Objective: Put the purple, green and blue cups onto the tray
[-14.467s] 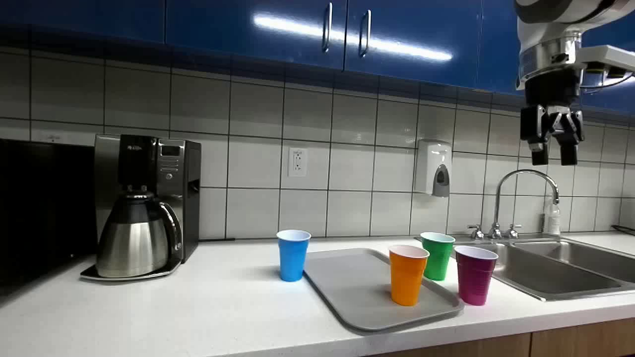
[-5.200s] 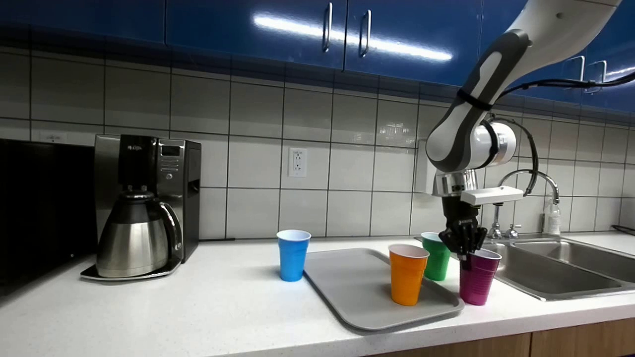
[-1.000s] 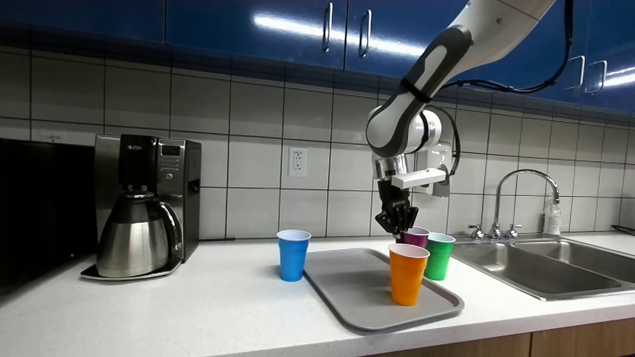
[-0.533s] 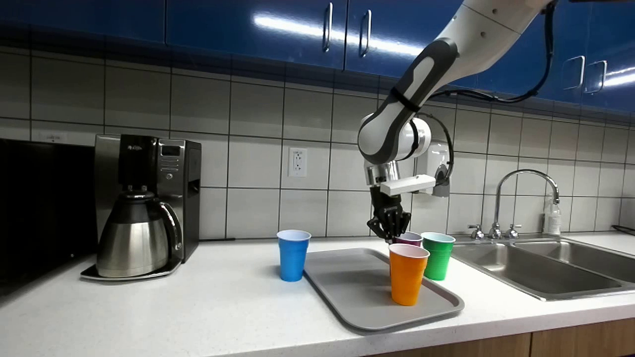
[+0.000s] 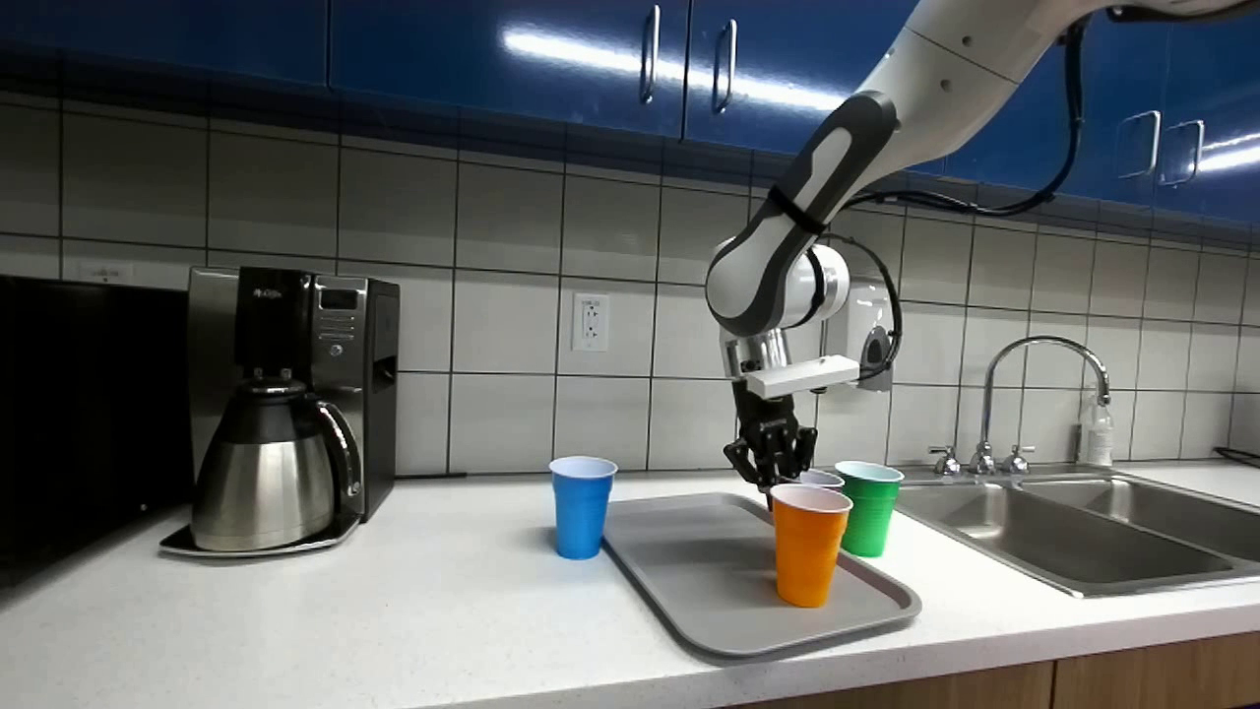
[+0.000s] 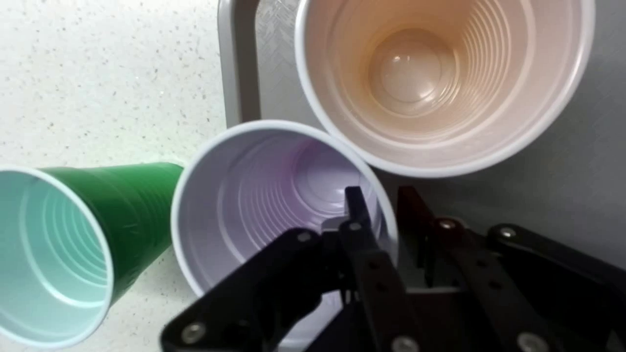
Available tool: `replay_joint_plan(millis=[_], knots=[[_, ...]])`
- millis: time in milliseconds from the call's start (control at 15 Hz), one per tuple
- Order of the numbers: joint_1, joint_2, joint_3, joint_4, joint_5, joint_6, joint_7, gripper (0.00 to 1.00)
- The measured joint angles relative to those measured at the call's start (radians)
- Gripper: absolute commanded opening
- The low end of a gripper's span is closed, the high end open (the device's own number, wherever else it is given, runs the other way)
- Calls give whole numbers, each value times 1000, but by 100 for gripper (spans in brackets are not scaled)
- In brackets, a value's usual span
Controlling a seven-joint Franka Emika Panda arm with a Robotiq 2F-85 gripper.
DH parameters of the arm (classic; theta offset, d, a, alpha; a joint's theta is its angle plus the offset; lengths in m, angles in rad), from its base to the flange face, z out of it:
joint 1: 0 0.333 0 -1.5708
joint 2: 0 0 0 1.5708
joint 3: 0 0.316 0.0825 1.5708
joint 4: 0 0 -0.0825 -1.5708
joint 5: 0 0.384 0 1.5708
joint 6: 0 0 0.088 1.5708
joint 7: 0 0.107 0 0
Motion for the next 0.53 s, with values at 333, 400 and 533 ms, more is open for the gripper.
replay_joint_plan(millis=[333, 400, 533], knots=[[0, -1, -1, 9, 0, -19, 9, 95], [0, -3, -1, 13, 0, -25, 10, 100], [0, -9, -1, 21, 0, -37, 10, 100]])
